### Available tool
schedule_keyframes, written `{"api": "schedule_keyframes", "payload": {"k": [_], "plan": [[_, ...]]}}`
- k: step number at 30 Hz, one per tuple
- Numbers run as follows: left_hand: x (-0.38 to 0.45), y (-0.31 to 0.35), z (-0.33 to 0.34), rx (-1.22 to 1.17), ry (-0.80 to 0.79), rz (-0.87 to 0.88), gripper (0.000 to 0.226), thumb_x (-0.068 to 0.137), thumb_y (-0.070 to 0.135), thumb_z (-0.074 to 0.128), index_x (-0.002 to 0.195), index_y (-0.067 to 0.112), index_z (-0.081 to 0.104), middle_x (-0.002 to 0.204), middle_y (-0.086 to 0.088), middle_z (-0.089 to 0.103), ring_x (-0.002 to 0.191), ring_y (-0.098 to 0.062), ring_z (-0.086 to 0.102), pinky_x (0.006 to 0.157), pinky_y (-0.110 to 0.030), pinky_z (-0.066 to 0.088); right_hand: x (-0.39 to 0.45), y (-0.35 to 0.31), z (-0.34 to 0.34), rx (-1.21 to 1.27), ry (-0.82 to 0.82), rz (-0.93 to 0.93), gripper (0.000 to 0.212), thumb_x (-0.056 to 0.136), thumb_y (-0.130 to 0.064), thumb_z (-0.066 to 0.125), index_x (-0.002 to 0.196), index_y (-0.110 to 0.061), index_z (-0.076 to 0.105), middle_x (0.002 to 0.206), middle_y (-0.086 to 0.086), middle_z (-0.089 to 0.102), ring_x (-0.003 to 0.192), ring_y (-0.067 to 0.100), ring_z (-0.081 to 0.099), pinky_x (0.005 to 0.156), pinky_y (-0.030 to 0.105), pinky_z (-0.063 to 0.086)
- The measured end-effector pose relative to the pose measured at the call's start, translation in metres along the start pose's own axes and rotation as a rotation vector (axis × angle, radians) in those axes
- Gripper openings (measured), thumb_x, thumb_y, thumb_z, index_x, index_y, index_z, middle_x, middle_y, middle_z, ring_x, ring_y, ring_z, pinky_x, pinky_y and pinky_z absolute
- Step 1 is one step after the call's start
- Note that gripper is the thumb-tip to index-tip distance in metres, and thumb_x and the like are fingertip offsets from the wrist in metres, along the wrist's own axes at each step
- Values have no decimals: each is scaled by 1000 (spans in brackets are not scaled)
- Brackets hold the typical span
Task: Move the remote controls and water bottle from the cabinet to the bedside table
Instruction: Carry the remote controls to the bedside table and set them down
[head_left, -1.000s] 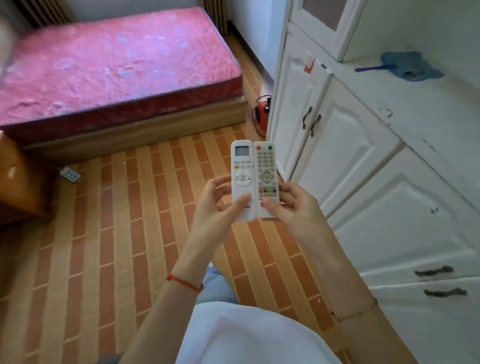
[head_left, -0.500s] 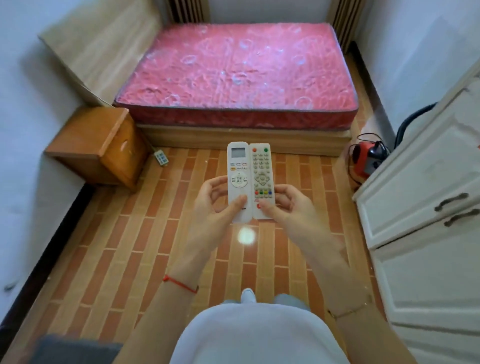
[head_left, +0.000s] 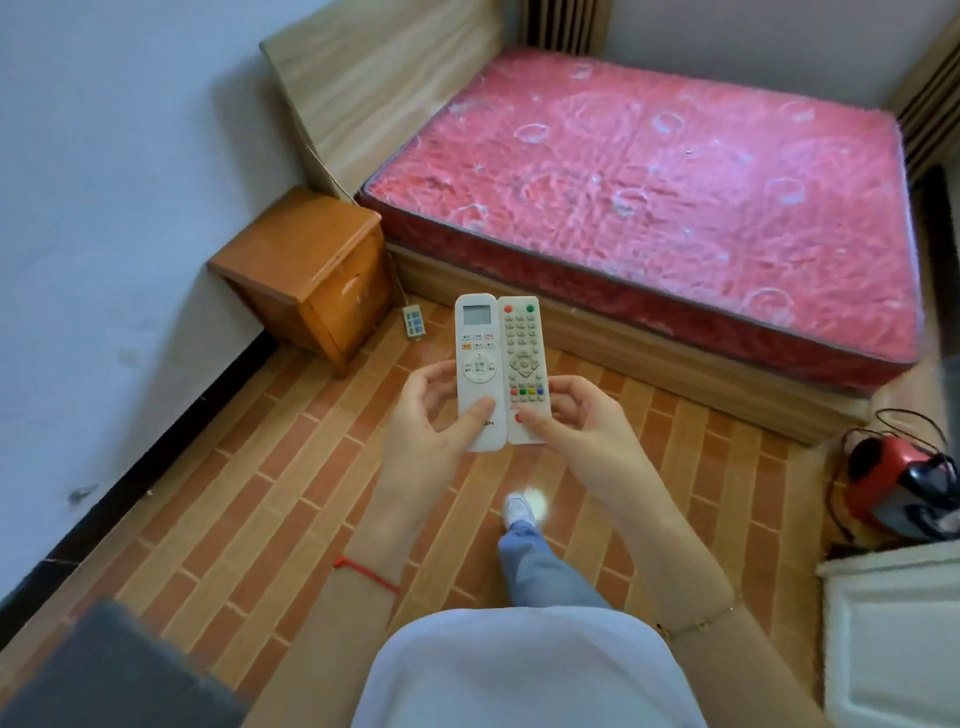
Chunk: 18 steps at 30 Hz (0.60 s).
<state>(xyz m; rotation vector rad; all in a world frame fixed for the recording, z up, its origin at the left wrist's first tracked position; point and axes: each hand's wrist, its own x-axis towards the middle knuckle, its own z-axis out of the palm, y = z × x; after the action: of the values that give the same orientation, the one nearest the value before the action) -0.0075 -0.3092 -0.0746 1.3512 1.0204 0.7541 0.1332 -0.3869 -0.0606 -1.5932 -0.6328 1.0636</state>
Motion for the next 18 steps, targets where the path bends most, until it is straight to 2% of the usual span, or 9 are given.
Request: {"api": "schedule_keyframes", "payload": {"k": [3,5,7,11,18], "plan": [[63,15,13,-15,61,-4,47,83,26,74,125,25,52,119,9,66,111,-7,64,86,-37,58,69,-28,-10,-47,-52,-35,30,86,-12,69,114,-9,58,105,1,74,93,14,72,80,32,60],[103,26,22,-51,93,-14,47,83,26,74,124,26,52,120,9,66,112,-9,64,88,-40,58,113,-48,-15,-75,-91,-57,30,86,-14,69,114,-11,58,105,0,74,92,12,72,80,31,60],[139,37,28,-69,152,-13,46,83,26,74,123,27,52,120,7,66,110,-11,65,86,-39,59,155,-67,-17,-104,-137,-67,29,86,-16,69,113,-13,58,104,-1,74,91,11,72,81,33,60],[196,57,31,-111,270,-29,45,84,19,73,124,22,52,117,5,67,103,-9,68,78,-29,60,226,-97,-11,-137,-244,-74,26,87,-15,69,111,-13,59,102,-1,75,91,14,73,82,38,59],[273,63,9,-100,442,-67,44,83,24,73,123,25,53,116,7,68,104,-11,68,81,-34,60,322,-124,24,-164,-415,-62,27,88,-16,68,113,-10,59,103,0,75,91,14,73,80,35,60]]}}
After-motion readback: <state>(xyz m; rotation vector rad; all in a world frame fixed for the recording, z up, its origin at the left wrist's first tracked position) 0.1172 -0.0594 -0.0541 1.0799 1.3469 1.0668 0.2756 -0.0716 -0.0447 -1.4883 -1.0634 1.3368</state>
